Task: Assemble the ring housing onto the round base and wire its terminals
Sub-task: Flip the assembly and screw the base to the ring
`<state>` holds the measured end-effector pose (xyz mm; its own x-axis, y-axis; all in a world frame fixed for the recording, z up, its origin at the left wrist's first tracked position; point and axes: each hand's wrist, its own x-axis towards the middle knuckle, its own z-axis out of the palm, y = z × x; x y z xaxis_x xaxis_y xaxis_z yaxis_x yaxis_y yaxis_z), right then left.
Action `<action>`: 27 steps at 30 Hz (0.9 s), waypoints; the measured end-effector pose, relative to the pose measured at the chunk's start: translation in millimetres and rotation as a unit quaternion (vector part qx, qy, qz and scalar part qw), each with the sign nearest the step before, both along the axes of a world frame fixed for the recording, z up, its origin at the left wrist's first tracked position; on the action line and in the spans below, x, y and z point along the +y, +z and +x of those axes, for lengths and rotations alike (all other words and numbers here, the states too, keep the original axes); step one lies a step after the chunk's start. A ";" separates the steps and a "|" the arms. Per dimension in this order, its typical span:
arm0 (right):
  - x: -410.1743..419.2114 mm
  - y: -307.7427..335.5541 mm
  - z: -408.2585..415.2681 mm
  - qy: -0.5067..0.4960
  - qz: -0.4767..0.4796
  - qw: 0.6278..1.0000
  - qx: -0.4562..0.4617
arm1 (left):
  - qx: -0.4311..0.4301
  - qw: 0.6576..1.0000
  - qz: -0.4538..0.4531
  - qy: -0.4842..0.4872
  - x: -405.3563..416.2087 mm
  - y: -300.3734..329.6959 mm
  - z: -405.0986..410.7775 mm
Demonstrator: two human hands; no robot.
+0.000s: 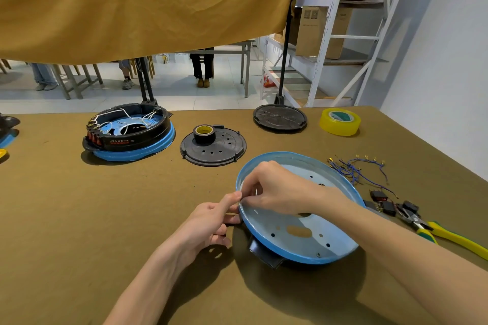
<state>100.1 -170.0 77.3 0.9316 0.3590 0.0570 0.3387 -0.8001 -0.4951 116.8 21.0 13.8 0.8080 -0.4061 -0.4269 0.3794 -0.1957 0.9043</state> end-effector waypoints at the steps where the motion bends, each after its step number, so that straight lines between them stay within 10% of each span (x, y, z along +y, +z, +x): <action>1: -1.0 -1.5 -0.2 0.000 0.007 1.000 -0.006 | 0.004 1.000 -0.003 0.000 0.2 0.2 0.0; 27: -1.4 0.3 4.6 -0.066 0.014 0.996 0.057 | 0.028 0.999 -0.018 -0.003 1.1 2.6 -4.8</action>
<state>104.7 -171.4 77.6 0.9717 0.2323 -0.0434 0.1713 -0.8190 -0.5476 112.0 22.1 16.4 0.7810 -0.4267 -0.4560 0.4279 -0.1661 0.8884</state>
